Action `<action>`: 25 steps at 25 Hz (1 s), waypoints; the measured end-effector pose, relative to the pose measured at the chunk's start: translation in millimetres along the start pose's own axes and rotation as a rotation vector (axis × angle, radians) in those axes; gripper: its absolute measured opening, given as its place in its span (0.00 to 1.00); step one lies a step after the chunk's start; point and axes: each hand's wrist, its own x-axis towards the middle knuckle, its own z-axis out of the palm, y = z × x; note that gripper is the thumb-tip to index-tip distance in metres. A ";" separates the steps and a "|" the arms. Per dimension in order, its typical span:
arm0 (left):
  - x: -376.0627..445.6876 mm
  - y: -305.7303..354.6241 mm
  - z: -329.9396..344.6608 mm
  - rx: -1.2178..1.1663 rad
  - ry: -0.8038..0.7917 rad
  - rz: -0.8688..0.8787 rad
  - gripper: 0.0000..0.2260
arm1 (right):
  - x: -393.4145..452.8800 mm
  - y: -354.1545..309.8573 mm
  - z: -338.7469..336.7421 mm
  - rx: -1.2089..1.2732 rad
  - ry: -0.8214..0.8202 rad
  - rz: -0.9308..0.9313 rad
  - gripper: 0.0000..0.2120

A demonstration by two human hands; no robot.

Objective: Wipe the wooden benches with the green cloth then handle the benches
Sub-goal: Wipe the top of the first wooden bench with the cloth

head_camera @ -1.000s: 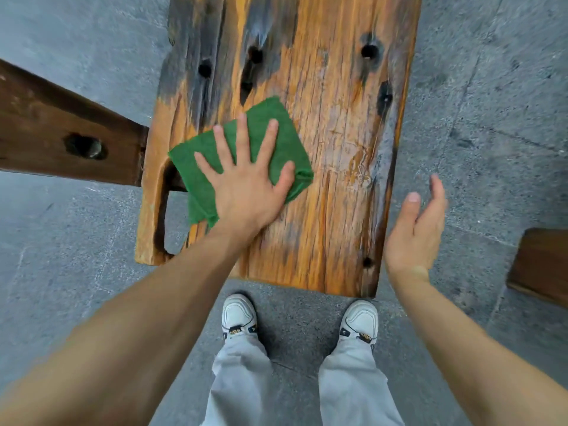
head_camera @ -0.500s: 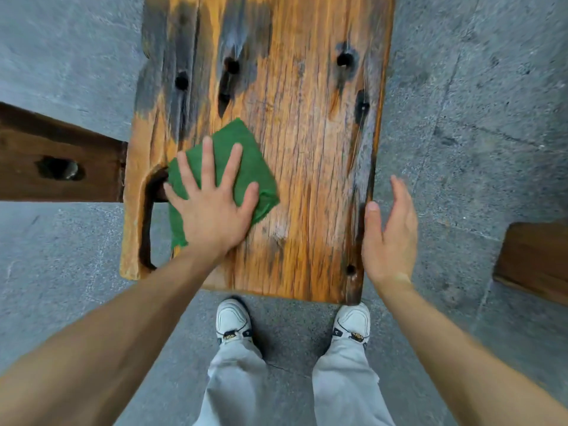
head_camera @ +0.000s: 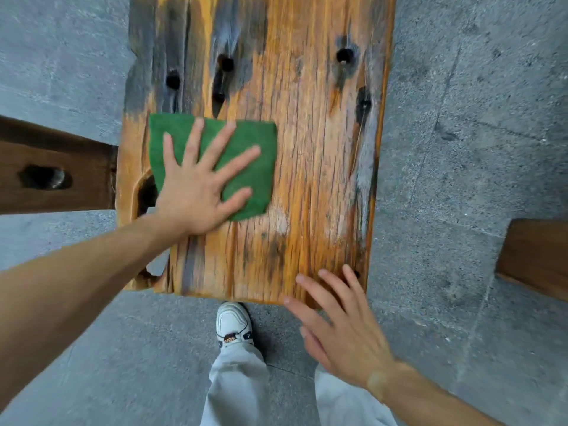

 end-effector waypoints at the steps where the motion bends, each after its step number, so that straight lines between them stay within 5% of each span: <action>1: 36.7 3.7 -9.9 -0.050 0.024 -0.196 0.28 | 7.6 6.4 -2.4 0.006 0.004 0.018 0.26; 2: 74.0 18.6 -16.1 -0.072 0.039 -0.294 0.29 | 18.3 15.5 -5.4 0.005 0.006 0.030 0.25; 4: 123.3 71.9 -22.6 -0.046 0.034 -0.220 0.29 | 42.9 34.2 -7.8 0.011 0.052 0.137 0.25; 6: 122.5 113.6 -22.3 -0.032 0.030 -0.016 0.29 | 73.4 46.7 -6.1 0.080 0.208 0.523 0.27; 7: 107.6 117.5 -18.8 -0.015 0.032 0.071 0.29 | 86.9 48.2 -6.5 0.137 0.291 0.714 0.29; 9: 79.1 75.5 -10.0 -0.004 0.077 0.106 0.28 | 110.0 40.6 -4.8 0.121 0.310 0.796 0.31; 12: 44.5 -19.9 -3.6 -0.071 0.087 -0.344 0.29 | 121.5 28.8 4.1 -0.092 0.064 0.508 0.32; 16: 66.0 -73.4 -17.7 -0.287 0.104 -0.918 0.28 | 126.4 32.7 2.8 -0.161 -0.030 0.440 0.31; 18: 107.5 -51.5 -30.4 -0.370 0.109 -0.967 0.28 | 123.7 29.4 -0.1 -0.153 -0.064 0.403 0.31; 20: 136.7 -3.1 -30.4 -0.254 0.089 -0.652 0.27 | 125.6 30.1 -1.1 -0.135 -0.085 0.390 0.31; 25: 179.2 160.1 -35.8 -0.037 -0.130 0.506 0.25 | 123.1 31.1 -1.9 -0.078 -0.046 0.399 0.21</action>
